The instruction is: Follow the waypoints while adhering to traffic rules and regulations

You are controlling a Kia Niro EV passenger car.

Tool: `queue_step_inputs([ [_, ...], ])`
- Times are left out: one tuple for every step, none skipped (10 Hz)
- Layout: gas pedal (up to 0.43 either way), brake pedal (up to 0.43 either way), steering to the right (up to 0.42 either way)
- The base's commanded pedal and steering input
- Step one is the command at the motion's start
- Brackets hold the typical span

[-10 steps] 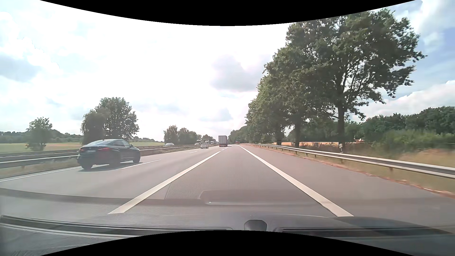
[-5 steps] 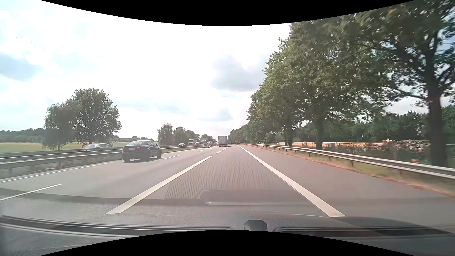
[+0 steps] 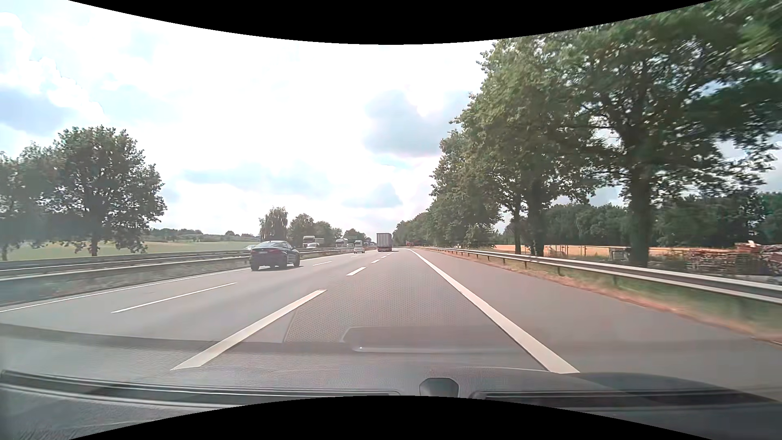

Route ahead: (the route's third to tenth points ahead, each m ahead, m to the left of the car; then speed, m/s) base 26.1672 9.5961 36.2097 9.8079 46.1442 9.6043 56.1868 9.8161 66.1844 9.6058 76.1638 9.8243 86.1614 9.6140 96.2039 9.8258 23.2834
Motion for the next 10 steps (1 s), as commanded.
queue_step_inputs([
  [0.823, 0.0, -0.008],
  [0.831, 0.0, -0.008],
  [0.831, 0.0, -0.009],
  [0.831, 0.0, -0.008],
  [0.831, 0.0, -0.008],
  [0.831, 0.0, -0.008],
  [0.831, 0.0, -0.008],
  [0.831, 0.0, -0.008],
  [0.831, 0.0, -0.008],
  [0.831, 0.0, -0.007],
])
